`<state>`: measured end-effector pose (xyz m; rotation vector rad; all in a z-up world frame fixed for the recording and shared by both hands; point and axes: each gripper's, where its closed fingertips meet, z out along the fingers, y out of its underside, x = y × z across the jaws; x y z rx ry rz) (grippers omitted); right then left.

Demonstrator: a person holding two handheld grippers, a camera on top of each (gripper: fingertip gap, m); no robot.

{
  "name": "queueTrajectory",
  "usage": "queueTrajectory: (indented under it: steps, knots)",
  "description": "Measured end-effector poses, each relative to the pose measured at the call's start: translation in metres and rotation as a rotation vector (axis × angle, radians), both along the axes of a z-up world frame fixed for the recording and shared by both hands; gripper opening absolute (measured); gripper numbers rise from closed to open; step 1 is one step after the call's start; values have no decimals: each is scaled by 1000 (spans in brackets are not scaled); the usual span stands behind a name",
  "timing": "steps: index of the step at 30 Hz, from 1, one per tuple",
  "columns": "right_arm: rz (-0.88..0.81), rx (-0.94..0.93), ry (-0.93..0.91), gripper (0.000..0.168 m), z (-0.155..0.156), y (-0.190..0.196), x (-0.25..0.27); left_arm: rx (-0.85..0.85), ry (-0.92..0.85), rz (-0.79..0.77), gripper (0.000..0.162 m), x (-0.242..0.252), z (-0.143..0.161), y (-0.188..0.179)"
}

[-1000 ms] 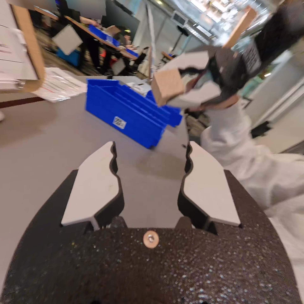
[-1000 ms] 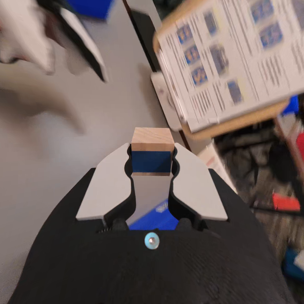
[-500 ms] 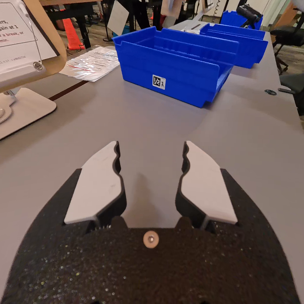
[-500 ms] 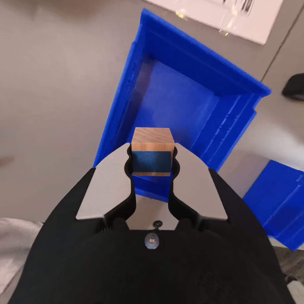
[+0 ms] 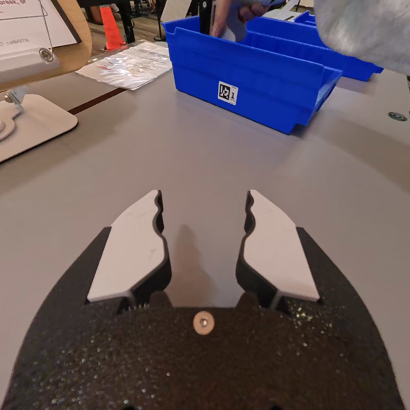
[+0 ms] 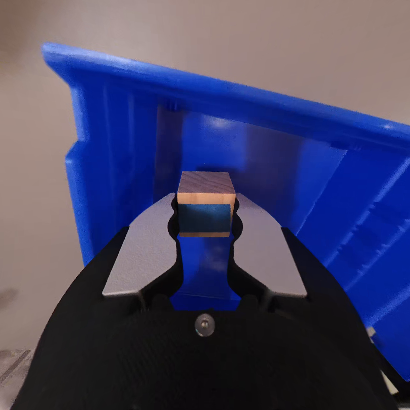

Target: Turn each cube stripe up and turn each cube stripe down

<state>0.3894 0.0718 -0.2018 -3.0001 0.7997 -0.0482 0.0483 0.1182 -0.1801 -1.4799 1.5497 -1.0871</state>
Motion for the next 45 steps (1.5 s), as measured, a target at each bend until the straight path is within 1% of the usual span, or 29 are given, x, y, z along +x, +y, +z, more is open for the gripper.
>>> queueTrajectory:
  steps: [4,8,15,20,22,23,25,27,31,35,37,40,43,45]
  knots:
    - [-4,-2,28,46,-14,4,-3,-21,2,-1,70,0,-1,0]
    - [-6,-28,16,46,-21,1,-1,-61,2,-2,70,0,-2,0]
    - [-19,-42,21,46,-29,-4,-4,-63,-3,-5,70,0,0,0]
    - [-32,-25,16,46,-29,-3,-5,-62,-14,-9,70,0,3,-1]
    - [-37,-6,-4,47,-28,-2,-3,-70,-21,-21,70,0,4,-3]
    - [-34,5,-23,57,-26,0,-1,-73,-26,-26,71,0,5,-4]
    - [-22,16,-66,72,-17,-1,4,-75,-37,-26,71,0,7,-4]
    - [-13,32,-88,80,-4,-2,7,-80,-37,-22,71,0,6,-2]
    - [27,98,-153,91,35,-6,11,-97,-49,-15,72,0,9,-1]
    - [141,240,-313,96,88,-1,4,-85,-69,8,72,-2,16,4]
    - [236,341,-373,97,112,6,-20,-72,-86,27,72,-4,23,10]
    - [400,511,-443,97,142,17,-78,-62,-142,70,72,-11,40,23]
    - [561,676,-482,94,158,24,-146,-64,-215,132,71,-22,59,41]
    - [648,761,-484,93,160,24,-189,-69,-236,159,74,-38,75,48]
